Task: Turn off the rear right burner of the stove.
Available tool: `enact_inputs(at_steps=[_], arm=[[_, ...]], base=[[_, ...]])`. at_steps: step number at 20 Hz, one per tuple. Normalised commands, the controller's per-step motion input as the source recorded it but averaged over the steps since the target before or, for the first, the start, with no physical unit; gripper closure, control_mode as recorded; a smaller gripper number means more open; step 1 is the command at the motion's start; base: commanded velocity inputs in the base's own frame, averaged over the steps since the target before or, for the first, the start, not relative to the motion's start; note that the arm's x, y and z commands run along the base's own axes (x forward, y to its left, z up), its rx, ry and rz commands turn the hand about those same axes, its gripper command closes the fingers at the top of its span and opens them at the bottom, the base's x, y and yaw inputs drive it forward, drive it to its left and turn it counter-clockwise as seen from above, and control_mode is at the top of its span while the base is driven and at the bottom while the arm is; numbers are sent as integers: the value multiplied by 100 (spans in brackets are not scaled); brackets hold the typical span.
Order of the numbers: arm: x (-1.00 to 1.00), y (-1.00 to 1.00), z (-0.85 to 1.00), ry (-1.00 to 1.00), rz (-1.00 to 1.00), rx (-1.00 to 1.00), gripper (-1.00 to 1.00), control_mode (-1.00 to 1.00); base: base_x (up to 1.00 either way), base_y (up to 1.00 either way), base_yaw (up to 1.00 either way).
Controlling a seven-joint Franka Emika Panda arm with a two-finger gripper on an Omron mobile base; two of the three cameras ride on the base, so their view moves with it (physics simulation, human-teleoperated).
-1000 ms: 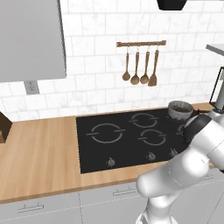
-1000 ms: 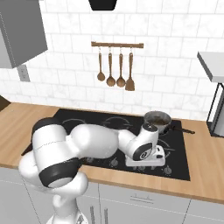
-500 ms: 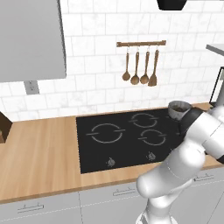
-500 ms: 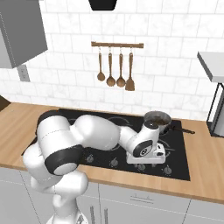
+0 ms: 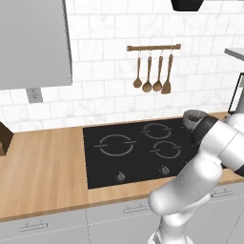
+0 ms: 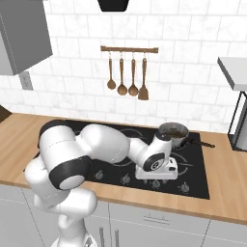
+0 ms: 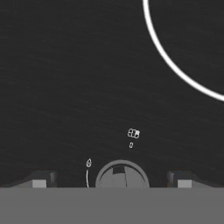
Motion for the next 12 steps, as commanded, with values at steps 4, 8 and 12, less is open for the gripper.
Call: enact_inputs(at_steps=[4, 8, 12], arm=[[0, -1, 0, 0, 0, 0, -100, -100], [-5, -22, 0, -3, 1, 0, -100, -100], [0, -14, 0, 0, 0, 0, -100, -100]], base=[[0, 0, 0], [0, 0, 0], [0, 0, 0]])
